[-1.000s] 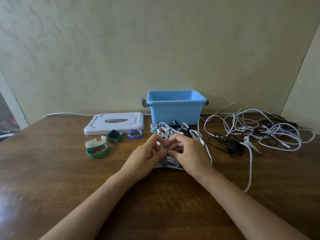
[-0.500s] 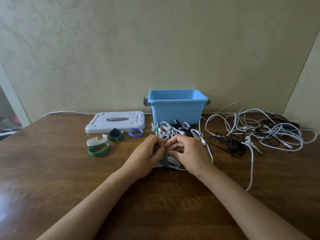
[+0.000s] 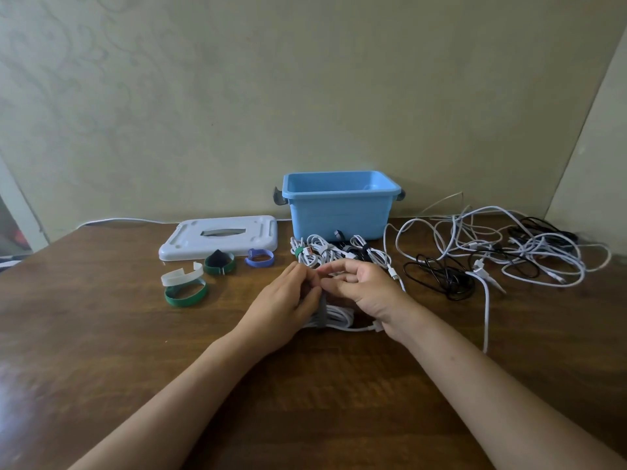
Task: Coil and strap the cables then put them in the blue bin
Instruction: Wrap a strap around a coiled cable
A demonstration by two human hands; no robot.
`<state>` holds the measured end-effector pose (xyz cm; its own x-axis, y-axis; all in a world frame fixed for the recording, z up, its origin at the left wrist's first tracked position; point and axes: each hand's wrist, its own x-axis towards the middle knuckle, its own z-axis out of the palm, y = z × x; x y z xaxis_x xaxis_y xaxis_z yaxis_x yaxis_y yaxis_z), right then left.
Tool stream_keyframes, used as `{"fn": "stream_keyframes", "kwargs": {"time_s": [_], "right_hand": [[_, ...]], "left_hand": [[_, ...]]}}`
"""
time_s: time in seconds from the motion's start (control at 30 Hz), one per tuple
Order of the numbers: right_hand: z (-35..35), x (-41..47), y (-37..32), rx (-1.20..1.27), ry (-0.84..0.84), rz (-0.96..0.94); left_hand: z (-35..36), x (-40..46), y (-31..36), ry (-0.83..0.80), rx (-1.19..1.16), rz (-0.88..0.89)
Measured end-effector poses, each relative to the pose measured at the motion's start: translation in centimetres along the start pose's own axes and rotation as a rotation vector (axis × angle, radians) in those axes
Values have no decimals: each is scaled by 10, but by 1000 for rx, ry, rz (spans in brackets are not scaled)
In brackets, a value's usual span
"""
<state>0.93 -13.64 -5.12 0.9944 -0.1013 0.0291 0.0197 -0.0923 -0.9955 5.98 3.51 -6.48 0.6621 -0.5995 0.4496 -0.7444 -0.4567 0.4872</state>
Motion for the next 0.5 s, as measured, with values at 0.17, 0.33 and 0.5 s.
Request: {"fn": "stream_keyframes", "kwargs": {"time_s": [0.17, 0.33, 0.5], "right_hand": [[-2, 4, 1, 37, 14, 28], [-1, 2, -3, -14, 38, 28], [-1, 4, 0, -161, 55, 17]], "left_hand": [[2, 1, 4, 37, 58, 63], [1, 2, 7, 64, 211, 153], [-1, 0, 13, 120, 239, 214]]}}
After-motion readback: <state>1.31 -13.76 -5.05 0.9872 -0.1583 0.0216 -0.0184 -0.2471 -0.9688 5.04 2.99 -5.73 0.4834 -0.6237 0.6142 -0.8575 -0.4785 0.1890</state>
